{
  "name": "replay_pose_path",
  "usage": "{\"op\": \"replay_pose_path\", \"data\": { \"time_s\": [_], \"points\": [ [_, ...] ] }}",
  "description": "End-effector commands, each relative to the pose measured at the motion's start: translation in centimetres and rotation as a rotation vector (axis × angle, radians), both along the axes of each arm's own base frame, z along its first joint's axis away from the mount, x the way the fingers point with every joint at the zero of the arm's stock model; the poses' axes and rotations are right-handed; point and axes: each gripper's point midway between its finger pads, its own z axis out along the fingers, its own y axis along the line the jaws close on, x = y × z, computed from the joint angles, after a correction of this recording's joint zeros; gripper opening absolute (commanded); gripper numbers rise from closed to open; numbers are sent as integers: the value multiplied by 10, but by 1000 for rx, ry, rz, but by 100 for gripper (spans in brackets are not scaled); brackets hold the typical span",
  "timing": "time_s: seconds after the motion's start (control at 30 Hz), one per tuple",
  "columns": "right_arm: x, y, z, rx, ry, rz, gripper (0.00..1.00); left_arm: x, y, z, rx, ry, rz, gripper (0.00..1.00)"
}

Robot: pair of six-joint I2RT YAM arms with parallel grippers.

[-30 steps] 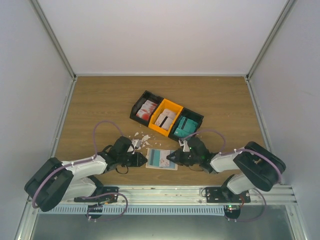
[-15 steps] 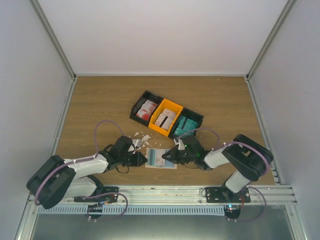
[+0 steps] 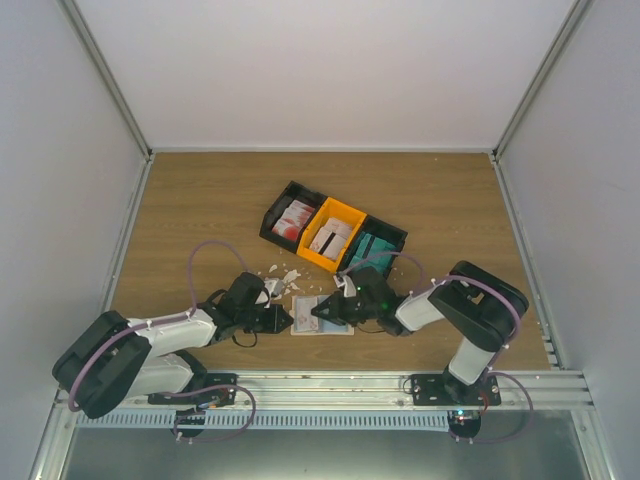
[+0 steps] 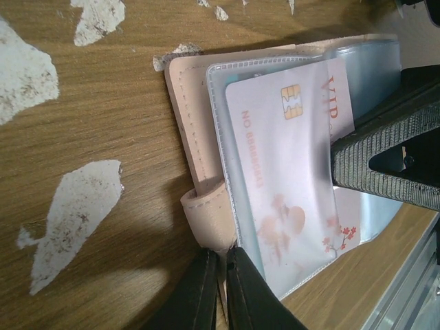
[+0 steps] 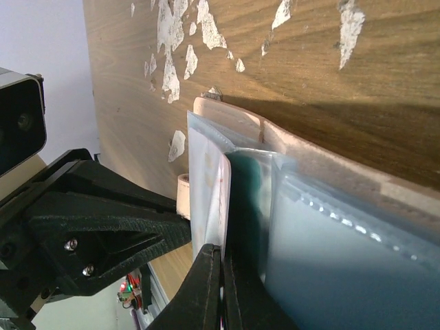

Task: Put the credit cards into the card holder
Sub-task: Insert the credit card into the card holder, then adjust the storage box at the center of the board.

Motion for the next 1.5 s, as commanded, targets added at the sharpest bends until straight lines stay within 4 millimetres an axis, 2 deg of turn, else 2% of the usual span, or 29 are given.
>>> {"op": "replay_pose_path", "data": {
  "time_s": [0.0, 0.2, 0.37, 0.53, 0.67, 0.73, 0.9, 1.0, 1.1, 1.27, 1.33, 1.47],
  "points": [
    [-12, -6, -29, -107, 65, 4, 1, -6, 0, -3, 0, -15, -31, 9],
    [-18, -8, -29, -130, 69, 8, 3, -7, -2, 2, -13, -23, -40, 8],
    [-10, -9, -15, -158, 11, -7, 15, -3, -1, 8, -12, -42, -22, 8],
    [-10, -19, -19, -209, -8, -19, 22, 0, -4, 16, -26, -59, -28, 8],
    [-9, -13, -10, -221, -75, 0, 23, -3, -3, 14, -30, -41, -20, 8],
    [-9, -10, -16, -278, -91, 23, 23, -6, -6, 15, -46, -27, -36, 8],
    [-6, 7, -14, -318, -131, 61, 22, -4, -5, 12, -26, -27, -34, 8],
    [-2, 1, -13, -380, -152, 47, 22, 0, -4, 17, -10, -37, -21, 8],
    [9, -12, 0, -441, -205, -12, 25, 11, 6, 24, 44, -80, 32, 12],
    [24, -30, 42, -526, -334, -30, 44, 34, 26, 50, 111, -178, 149, 21],
    [35, -40, 57, -585, -389, -32, 49, 43, 31, 61, 121, -214, 179, 26],
    [52, -41, 96, -534, -482, -19, 52, 65, 41, 82, 123, -276, 254, 38]
  ]
}}
